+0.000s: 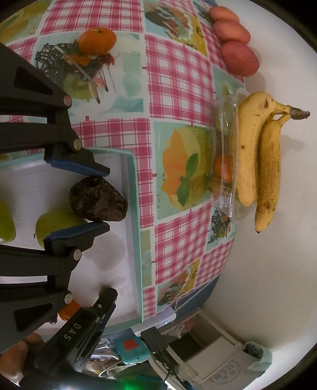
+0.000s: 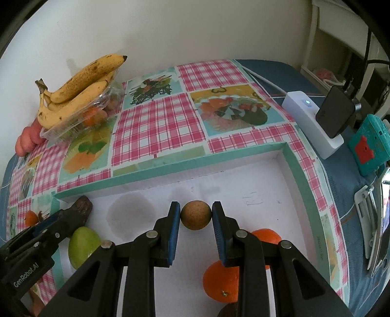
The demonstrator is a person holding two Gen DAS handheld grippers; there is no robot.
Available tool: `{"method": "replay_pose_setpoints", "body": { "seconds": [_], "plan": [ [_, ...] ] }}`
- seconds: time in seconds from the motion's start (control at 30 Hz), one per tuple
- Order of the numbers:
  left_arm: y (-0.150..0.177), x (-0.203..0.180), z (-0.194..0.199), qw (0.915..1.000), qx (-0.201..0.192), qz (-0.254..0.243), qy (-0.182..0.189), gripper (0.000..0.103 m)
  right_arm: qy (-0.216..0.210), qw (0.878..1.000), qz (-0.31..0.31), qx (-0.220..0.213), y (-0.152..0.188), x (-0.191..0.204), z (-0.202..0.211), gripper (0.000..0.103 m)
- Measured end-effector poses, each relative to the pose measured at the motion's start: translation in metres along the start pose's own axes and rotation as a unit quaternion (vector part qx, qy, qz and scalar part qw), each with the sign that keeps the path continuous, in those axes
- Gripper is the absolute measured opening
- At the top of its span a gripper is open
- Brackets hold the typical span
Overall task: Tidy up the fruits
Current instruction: 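Lower the brown fruits into the white tray and open both tools, then move both open tools back toward the loose fruits on the cloth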
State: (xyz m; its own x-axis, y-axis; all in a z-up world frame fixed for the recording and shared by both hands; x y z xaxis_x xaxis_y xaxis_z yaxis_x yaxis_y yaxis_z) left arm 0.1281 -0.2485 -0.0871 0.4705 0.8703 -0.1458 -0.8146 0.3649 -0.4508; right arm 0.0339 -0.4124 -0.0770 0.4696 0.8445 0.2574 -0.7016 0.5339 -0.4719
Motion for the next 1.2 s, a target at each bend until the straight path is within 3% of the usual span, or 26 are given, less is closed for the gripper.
{"method": "replay_pose_setpoints", "body": {
  "seconds": [0.33, 0.47, 0.53, 0.67, 0.77, 0.8, 0.9, 1.03, 1.2],
  "plan": [
    [-0.002, 0.001, 0.004, 0.9999, 0.011, 0.003, 0.001, 0.044, 0.008, 1.000, 0.004, 0.002, 0.000, 0.002, 0.000, 0.028],
    [-0.006, 0.000, 0.013, 1.0000, 0.006, 0.002, 0.001, 0.059, 0.008, 1.000, -0.004, 0.007, 0.000, 0.001, -0.003, 0.030],
    [-0.007, 0.000, 0.019, 1.0000, 0.001, -0.002, -0.003, 0.059, 0.013, 1.000, -0.002, 0.005, 0.000, 0.001, -0.002, 0.040],
    [-0.013, 0.007, 0.036, 0.9999, -0.009, 0.006, -0.008, 0.062, 0.011, 1.000, 0.000, -0.005, -0.001, 0.006, 0.004, 0.043],
    [-0.016, 0.015, 0.048, 0.9993, -0.016, 0.005, -0.033, 0.068, 0.012, 1.000, 0.004, -0.011, -0.001, 0.011, 0.009, 0.052],
    [-0.017, 0.018, 0.051, 0.9989, -0.017, 0.005, -0.044, 0.071, 0.012, 1.000, 0.005, -0.011, -0.002, 0.012, 0.010, 0.059],
    [-0.017, 0.029, 0.056, 0.9963, -0.015, 0.005, -0.084, 0.080, 0.007, 1.000, 0.007, -0.010, 0.000, 0.018, 0.012, 0.061],
    [-0.012, 0.048, 0.058, 0.9896, -0.008, 0.004, -0.144, 0.084, 0.009, 1.000, 0.007, -0.006, 0.004, 0.024, 0.015, 0.071],
    [-0.007, 0.079, 0.057, 0.9841, 0.013, 0.043, -0.172, 0.102, 0.011, 1.000, 0.018, -0.006, 0.010, 0.034, 0.019, 0.078]
  ]
}}
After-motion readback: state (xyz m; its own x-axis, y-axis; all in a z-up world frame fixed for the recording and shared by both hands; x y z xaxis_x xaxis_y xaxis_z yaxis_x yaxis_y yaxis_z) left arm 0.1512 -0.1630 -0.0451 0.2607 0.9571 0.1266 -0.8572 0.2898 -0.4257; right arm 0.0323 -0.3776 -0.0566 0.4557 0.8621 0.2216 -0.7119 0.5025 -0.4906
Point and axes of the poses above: each gripper's, at about its wrist camera, not at the fingertips, and z roughly against the way its jaws point, x to its left, y to its underside, the point moved 2 cm from there along -z, roughly the way its jaws point, and after that the axes turned 12 degrees about -y, right-handed, at the moved point
